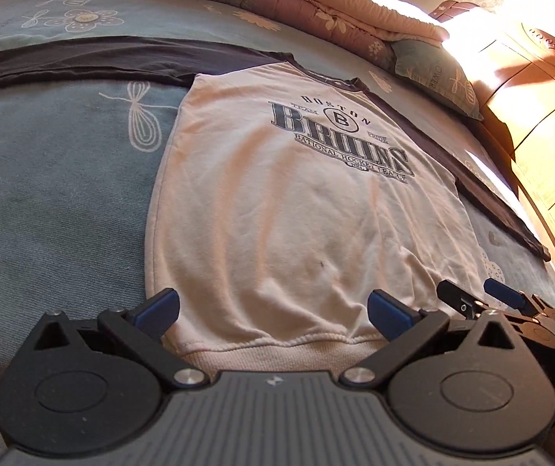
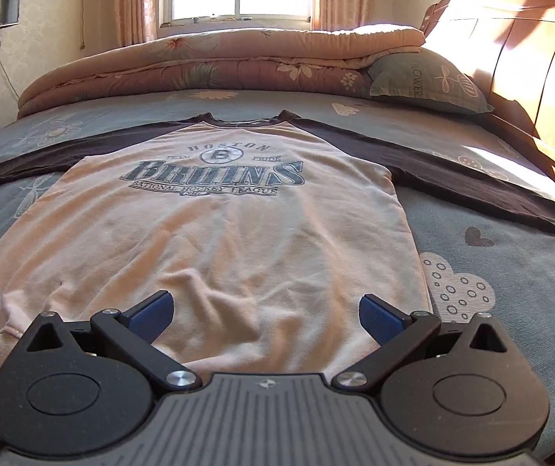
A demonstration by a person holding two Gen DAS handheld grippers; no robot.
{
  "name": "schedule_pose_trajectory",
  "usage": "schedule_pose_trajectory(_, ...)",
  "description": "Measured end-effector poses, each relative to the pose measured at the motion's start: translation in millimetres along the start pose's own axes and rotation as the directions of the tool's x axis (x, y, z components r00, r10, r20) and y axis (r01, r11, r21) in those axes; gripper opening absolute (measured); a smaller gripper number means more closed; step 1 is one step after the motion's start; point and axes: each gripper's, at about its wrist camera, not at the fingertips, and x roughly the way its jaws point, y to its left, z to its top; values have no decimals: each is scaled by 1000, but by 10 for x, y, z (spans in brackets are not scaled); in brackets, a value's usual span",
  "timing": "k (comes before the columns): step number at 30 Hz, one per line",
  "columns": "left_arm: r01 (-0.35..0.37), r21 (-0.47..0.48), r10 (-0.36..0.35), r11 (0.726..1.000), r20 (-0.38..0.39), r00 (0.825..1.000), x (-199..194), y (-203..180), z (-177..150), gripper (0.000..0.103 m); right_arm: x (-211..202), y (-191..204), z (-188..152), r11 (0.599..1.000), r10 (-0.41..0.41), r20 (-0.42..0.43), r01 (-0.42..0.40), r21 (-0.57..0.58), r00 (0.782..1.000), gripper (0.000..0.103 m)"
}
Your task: Fold clothes
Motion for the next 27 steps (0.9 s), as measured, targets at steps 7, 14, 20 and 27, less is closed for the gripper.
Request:
schedule_pose_trajectory(7,51,-26,-50,998,21,999,-70,-63,30,102,76,-56,-33,997,49,-72,-45,68,996,103)
schedule_pose_trajectory(14,44,50,-45,998,15,999,6,-195,-7,102,69,-126,-122,997,43,-87,-38,64,995,103)
schedule_pose_trajectory(20,69,-33,-70,997,-28,997,84,5,-78,102,133,1,-131,1000,-28,-110,28,-2,994,103)
schedule_pose_trajectory(27,61,4,-61,998,5,998,108,-72,218,102,129,10,-156,999,-29,-92,27,-20,995,103)
